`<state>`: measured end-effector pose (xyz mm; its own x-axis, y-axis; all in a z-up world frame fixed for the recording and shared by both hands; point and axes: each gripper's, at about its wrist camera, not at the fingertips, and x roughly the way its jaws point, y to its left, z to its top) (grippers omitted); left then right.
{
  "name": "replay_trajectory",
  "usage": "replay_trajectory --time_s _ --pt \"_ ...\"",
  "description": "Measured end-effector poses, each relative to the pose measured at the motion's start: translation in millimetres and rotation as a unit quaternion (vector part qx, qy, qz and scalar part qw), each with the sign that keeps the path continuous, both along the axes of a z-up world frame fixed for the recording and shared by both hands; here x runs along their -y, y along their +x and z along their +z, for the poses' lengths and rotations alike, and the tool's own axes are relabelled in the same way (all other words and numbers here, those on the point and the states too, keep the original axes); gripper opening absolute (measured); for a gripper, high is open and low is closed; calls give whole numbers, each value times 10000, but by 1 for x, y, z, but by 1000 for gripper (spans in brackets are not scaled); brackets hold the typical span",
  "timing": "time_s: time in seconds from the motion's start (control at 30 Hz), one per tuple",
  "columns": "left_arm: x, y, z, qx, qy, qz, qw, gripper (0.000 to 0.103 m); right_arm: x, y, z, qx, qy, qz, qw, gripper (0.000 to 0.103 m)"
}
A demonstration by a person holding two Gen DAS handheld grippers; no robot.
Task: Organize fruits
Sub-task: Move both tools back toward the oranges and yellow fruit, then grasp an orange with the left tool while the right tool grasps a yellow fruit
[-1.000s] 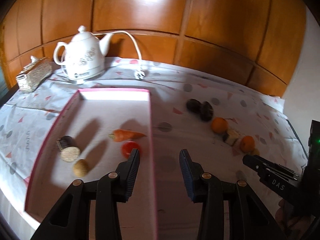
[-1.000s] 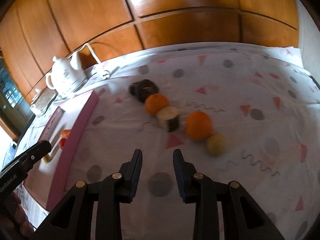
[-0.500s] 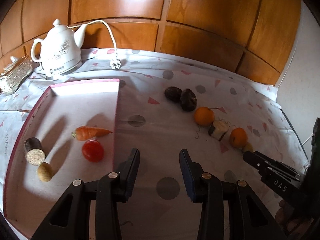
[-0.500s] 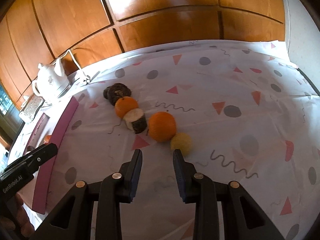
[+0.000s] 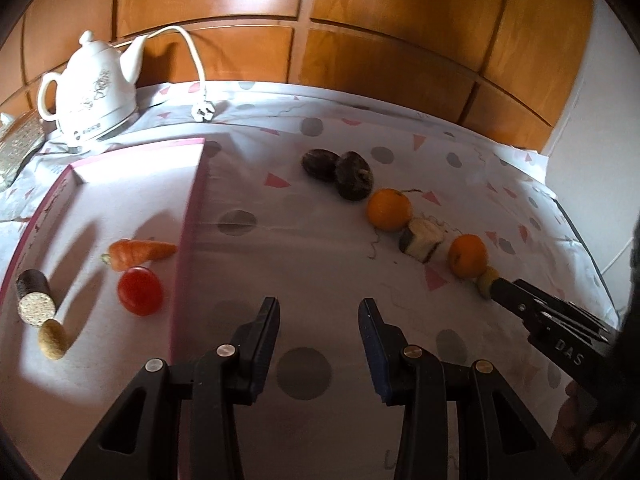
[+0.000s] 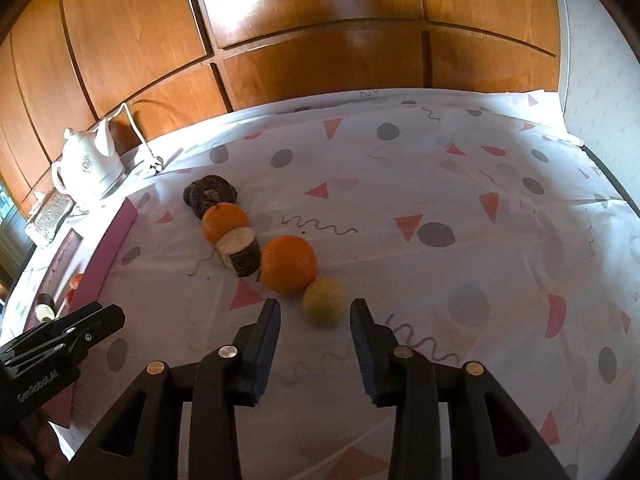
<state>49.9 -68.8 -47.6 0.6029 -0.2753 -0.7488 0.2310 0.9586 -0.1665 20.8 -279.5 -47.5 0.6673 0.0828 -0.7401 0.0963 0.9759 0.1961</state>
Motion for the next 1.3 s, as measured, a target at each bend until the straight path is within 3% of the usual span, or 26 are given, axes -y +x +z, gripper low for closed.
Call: replay_trajectory --time_s 0.43,0.5,1.0,1.3 --pt "16 -3 -8 -85 -98 -356 9993 41 5 15 -16 -58 -118 268 9996 36" --pt "21 -3 -9 -113 -168 -476 9987 41 5 14 -16 -12 -179 303 9994 26" --pt "78 11 -1 -115 -368 -1020 9940 40 34 13 -14 52 -1036 -387 9939 26" --pt "116 21 -2 -143 -329 -1227 9918 40 48 8 -20 130 -619 -463 9969 26"
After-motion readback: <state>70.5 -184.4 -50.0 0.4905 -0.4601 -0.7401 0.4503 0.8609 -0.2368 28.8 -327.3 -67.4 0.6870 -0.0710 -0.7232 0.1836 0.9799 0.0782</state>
